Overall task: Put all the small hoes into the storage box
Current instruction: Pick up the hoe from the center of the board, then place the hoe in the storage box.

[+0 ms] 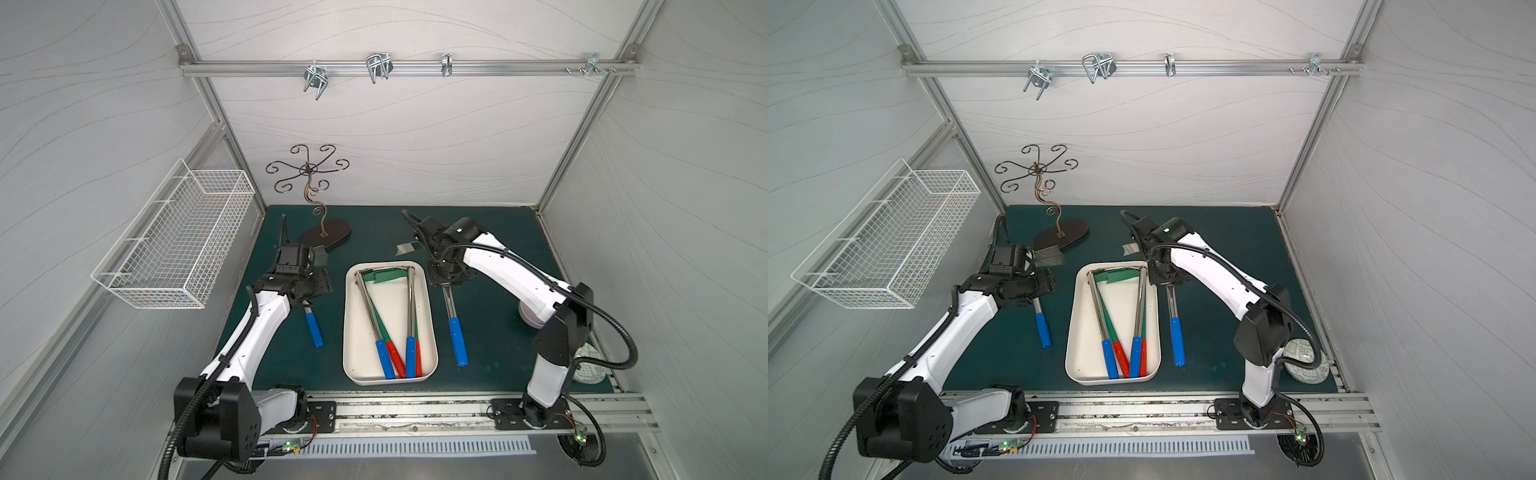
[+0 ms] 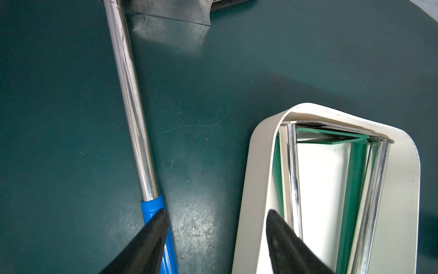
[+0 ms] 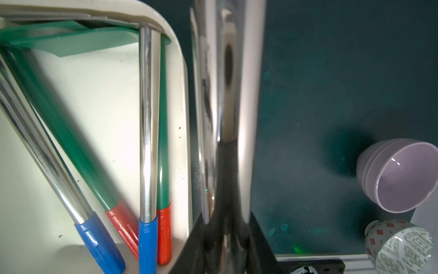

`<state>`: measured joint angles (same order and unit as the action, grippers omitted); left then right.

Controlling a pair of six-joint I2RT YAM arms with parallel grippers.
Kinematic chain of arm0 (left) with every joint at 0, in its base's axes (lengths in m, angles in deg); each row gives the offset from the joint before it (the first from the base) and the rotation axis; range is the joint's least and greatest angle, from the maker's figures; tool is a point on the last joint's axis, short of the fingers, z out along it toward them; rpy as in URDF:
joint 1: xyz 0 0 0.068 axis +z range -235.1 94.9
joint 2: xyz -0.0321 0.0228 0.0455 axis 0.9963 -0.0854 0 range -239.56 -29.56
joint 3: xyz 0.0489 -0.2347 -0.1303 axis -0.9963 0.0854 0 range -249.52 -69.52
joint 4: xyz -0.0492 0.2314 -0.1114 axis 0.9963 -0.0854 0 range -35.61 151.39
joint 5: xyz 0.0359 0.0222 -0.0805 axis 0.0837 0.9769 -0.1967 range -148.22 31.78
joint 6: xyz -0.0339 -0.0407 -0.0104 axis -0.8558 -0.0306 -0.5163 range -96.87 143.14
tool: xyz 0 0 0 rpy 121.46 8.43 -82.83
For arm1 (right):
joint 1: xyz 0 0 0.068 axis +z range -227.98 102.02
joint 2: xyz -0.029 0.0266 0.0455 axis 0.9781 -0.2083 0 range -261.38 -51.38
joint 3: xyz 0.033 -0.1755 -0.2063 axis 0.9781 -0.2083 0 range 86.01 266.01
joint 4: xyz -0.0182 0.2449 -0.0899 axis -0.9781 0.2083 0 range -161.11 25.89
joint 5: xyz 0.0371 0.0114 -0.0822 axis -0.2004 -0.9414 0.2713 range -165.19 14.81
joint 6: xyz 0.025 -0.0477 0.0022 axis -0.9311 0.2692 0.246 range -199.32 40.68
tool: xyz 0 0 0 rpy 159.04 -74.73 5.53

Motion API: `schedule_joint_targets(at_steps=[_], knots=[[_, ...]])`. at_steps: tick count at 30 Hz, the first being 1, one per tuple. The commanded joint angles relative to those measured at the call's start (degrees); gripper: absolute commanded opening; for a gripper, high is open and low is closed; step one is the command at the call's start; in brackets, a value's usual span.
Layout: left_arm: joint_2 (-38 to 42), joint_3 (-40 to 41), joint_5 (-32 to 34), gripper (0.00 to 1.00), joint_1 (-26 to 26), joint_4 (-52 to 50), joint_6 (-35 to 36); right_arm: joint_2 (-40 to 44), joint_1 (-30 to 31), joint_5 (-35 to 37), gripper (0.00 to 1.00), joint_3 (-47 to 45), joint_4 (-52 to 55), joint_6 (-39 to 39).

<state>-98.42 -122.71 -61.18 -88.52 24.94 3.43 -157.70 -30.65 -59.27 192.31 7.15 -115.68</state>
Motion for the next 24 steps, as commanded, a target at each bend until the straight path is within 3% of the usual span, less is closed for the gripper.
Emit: schedule_joint_targets(at_steps=[1,9,24], knots=[[1.08,-0.34,0.76,0.68,0.34,1.81,0.02,-5.45,3.85,2.98,0.0,8.65,7.15,-6.06],[1.29,-0.31,1.1,0.68,0.34,1.73,0.01,-20.67,9.33,3.55,0.0,28.63,19.15,-11.27],[1.53,-0.51,0.85,0.68,0.33,1.51,0.02,-22.83,6.68,-2.08,0.0,24.43,13.19,-14.81]])
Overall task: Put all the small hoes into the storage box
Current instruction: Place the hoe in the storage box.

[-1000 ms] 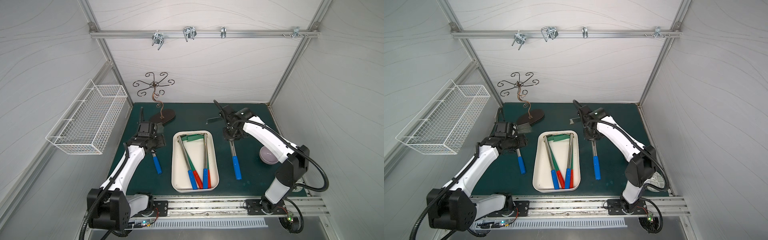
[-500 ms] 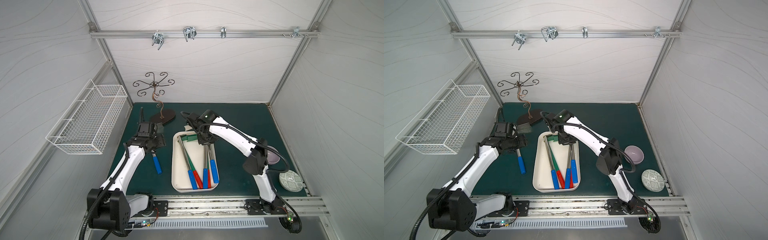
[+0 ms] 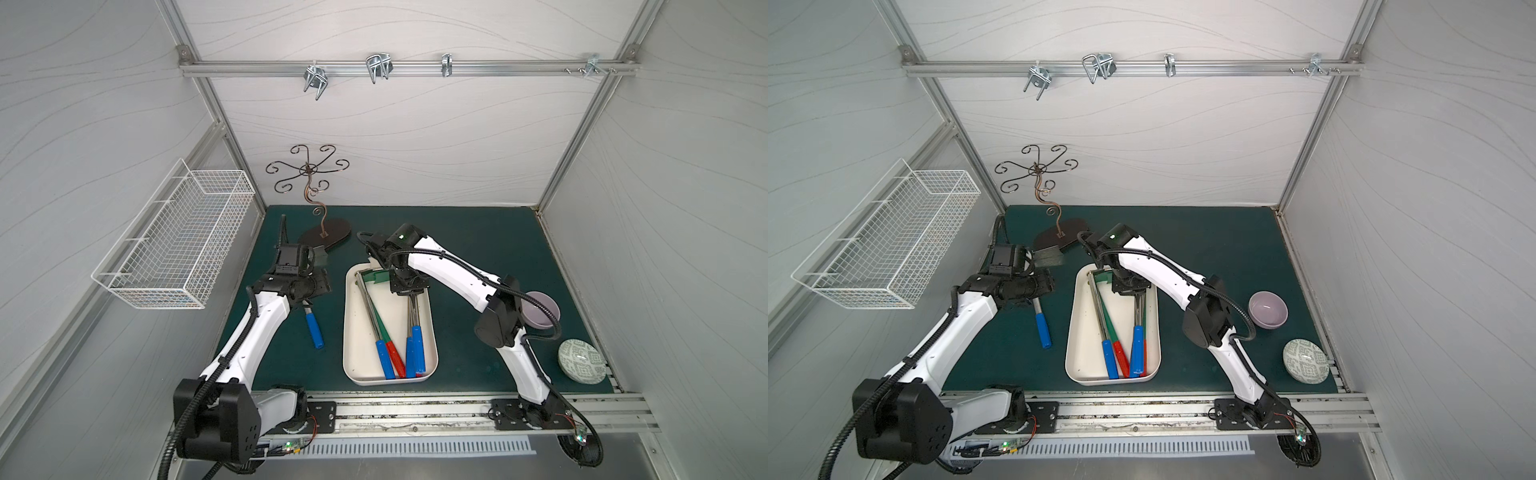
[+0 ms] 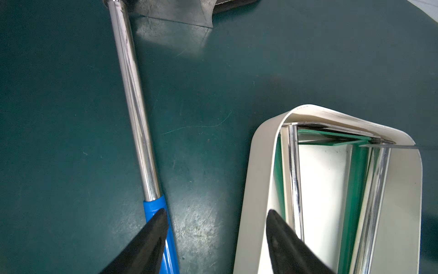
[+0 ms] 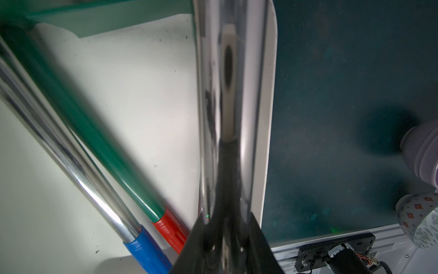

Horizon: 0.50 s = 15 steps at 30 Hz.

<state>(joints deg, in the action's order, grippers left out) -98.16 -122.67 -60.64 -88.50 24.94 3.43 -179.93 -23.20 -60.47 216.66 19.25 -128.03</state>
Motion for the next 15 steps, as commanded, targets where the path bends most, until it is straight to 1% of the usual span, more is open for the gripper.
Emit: schedule_joint_targets(at_steps=[1,15], knots=[[1.21,-0.56,0.18,0.68,0.28,1.55,0.02,-0.93,-0.81,-0.62,0.0,0.07,1.2,-2.48],[0.91,-0.6,-0.22,0.68,0.32,1.39,-0.07,-2.88,-2.18,0.82,0.0,0.17,0.01,-4.11]])
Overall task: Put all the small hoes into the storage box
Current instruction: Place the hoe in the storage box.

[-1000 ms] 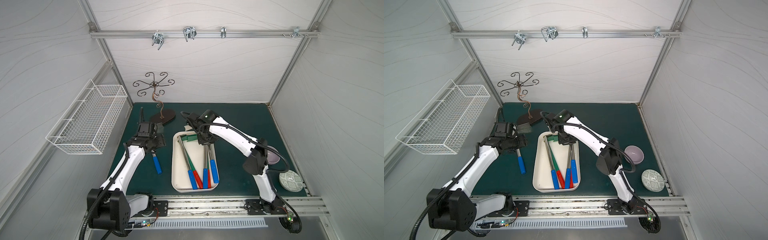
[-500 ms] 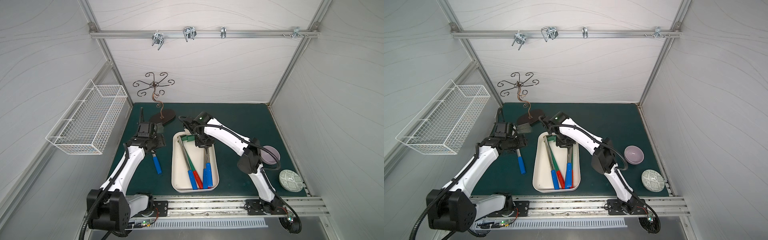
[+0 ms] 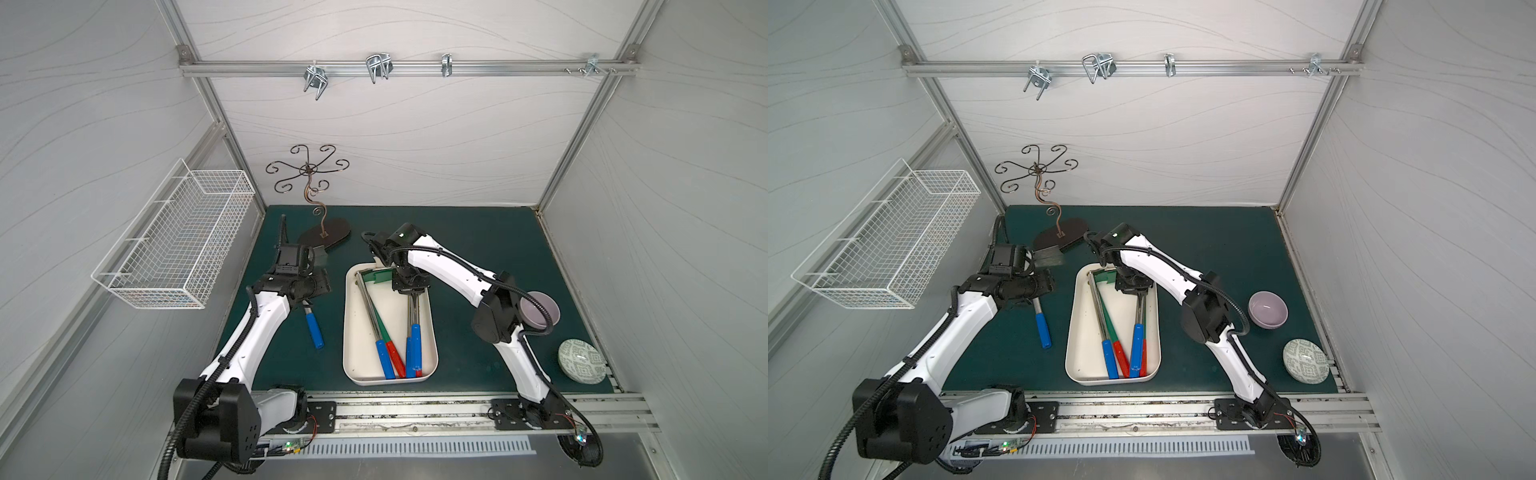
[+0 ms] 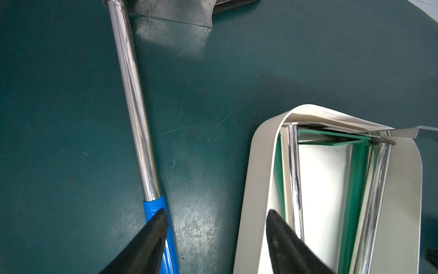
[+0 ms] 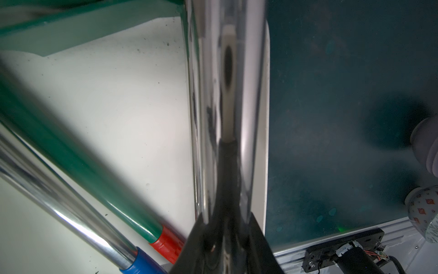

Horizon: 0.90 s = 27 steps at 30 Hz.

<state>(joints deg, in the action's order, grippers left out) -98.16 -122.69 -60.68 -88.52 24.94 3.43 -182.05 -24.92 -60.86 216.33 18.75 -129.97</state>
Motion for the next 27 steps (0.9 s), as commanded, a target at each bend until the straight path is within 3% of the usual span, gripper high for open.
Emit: schedule_joint_targets(at_steps=[1,17,27], knots=[[0.91,-0.6,-0.33,0.68,0.34,1.38,-0.14,-1.01,-0.41,1.23,0.0,0.57,0.48,-2.21],[0.71,-0.74,-0.45,0.68,0.28,1.26,-0.16,-3.09,-0.48,2.99,0.0,0.71,0.31,-5.8],[0.57,-0.8,-0.44,0.68,0.34,1.1,-0.17,5.14,-0.41,3.87,0.0,-4.7,-5.91,-7.16]])
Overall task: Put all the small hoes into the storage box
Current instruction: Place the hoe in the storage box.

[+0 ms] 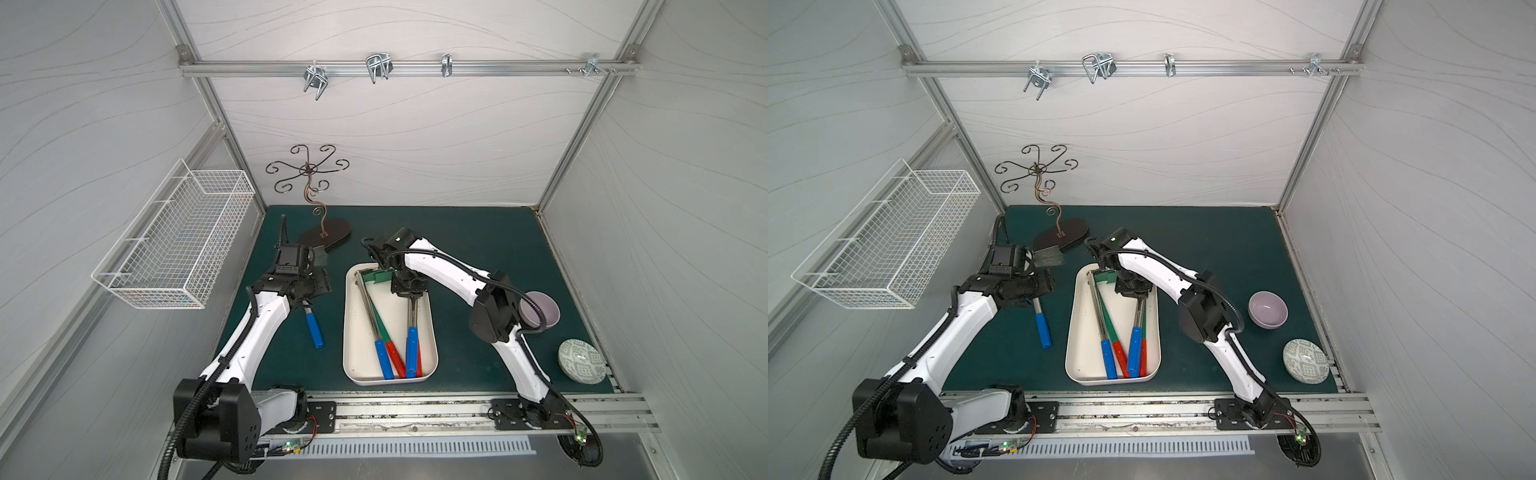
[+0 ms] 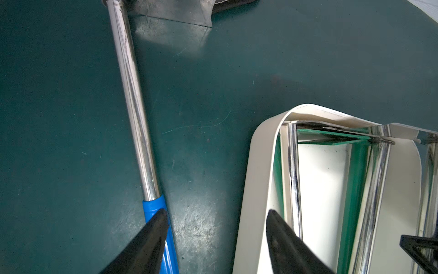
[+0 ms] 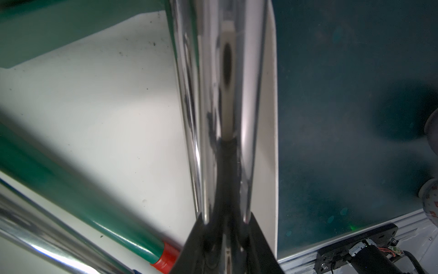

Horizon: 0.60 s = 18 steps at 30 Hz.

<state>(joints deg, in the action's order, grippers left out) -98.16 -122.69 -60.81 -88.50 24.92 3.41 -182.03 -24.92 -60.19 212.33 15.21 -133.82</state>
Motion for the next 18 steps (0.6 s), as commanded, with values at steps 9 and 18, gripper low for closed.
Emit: schedule_joint_targets(at_steps=[9,18], knots=[[0.6,-0.88,-0.31,0.68,0.32,1.09,-0.14,1.14,-0.72,1.89,0.0,1.5,0.38,-3.68],[0.64,-0.89,-0.31,0.68,0.32,0.94,-0.07,-1.18,-0.46,0.82,0.0,1.22,0.09,-3.68]])
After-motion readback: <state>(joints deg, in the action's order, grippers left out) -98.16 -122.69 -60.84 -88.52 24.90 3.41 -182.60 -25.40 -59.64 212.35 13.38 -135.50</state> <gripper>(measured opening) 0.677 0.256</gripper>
